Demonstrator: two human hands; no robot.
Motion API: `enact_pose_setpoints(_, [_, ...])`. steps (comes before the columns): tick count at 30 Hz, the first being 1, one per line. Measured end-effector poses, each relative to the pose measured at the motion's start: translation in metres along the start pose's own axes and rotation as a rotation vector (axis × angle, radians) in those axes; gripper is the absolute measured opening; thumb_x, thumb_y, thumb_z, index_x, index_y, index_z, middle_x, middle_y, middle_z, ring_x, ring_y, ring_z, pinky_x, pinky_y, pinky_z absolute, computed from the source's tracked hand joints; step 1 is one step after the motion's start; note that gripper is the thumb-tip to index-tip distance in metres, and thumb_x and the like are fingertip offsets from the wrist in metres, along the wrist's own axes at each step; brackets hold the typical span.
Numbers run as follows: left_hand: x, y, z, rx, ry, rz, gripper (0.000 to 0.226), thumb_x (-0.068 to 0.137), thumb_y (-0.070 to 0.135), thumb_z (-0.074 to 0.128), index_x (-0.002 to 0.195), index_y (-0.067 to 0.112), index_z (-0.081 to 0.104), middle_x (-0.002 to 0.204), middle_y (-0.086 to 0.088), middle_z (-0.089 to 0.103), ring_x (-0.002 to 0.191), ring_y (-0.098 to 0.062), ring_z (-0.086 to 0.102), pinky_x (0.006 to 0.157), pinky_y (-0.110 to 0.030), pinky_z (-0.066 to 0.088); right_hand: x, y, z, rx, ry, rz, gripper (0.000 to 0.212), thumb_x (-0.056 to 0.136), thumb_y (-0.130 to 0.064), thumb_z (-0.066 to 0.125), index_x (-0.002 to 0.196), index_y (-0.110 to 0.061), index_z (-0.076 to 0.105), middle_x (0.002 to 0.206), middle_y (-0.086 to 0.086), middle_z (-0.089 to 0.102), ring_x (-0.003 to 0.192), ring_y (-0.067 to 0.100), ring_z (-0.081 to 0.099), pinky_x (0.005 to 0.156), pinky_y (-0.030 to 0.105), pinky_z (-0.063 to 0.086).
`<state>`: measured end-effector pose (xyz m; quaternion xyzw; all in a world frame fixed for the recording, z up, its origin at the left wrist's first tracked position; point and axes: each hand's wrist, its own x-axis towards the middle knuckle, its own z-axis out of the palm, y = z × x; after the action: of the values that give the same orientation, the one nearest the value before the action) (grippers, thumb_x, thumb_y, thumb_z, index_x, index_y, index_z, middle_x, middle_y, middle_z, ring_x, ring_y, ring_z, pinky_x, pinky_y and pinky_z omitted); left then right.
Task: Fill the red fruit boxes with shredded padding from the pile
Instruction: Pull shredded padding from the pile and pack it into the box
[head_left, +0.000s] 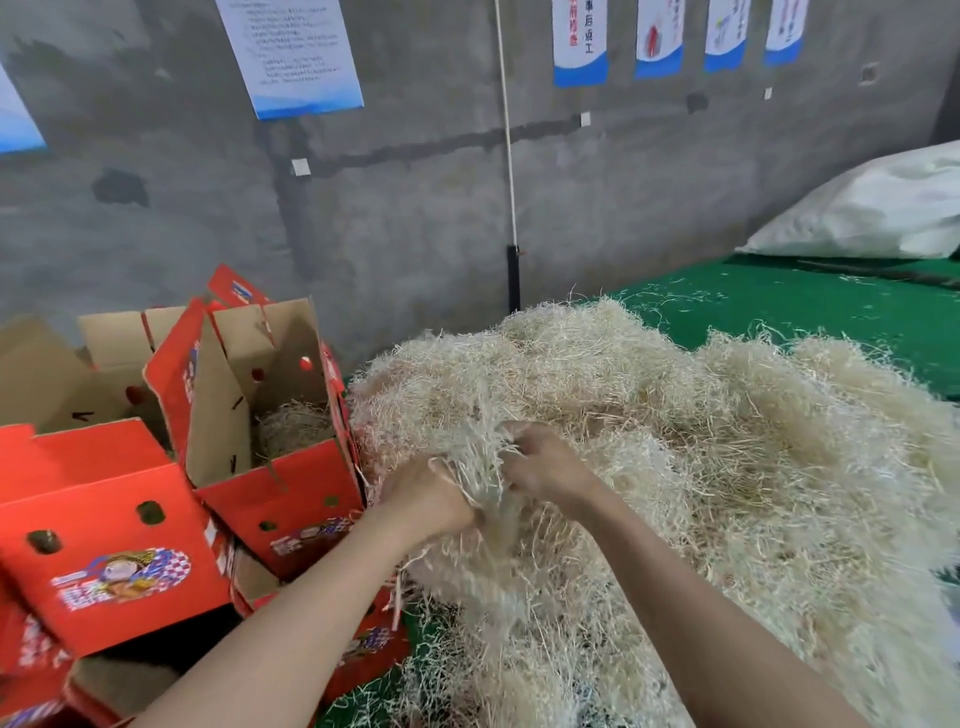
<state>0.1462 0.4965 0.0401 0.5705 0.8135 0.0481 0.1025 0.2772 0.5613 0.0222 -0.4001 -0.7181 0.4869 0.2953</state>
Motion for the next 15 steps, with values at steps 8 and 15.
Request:
enact_pose_setpoints(8, [0.015, 0.013, -0.027, -1.407, 0.399, -0.308, 0.016, 0.084, 0.014, 0.060, 0.071, 0.012, 0.051, 0.065, -0.002, 0.047, 0.062, -0.019, 0.046, 0.049, -0.023, 0.034, 0.014, 0.050, -0.013, -0.307, 0.084, 0.087, 0.023, 0.089, -0.004, 0.046, 0.112, 0.001, 0.051, 0.093, 0.007, 0.058, 0.077, 0.015, 0.057, 0.072, 0.031, 0.055])
enact_pose_setpoints(15, [0.011, -0.014, -0.057, -1.688, 0.111, -0.162, 0.019, 0.096, 0.026, 0.045, 0.108, 0.017, 0.055, 0.106, -0.008, 0.059, 0.093, -0.026, 0.058, 0.091, -0.046, 0.046, -0.005, 0.105, -0.034, -0.426, 0.037, 0.245, 0.019, 0.092, -0.018, 0.055, 0.095, 0.001, 0.058, 0.092, 0.010, 0.065, 0.079, 0.022, 0.063, 0.077, 0.039, 0.055])
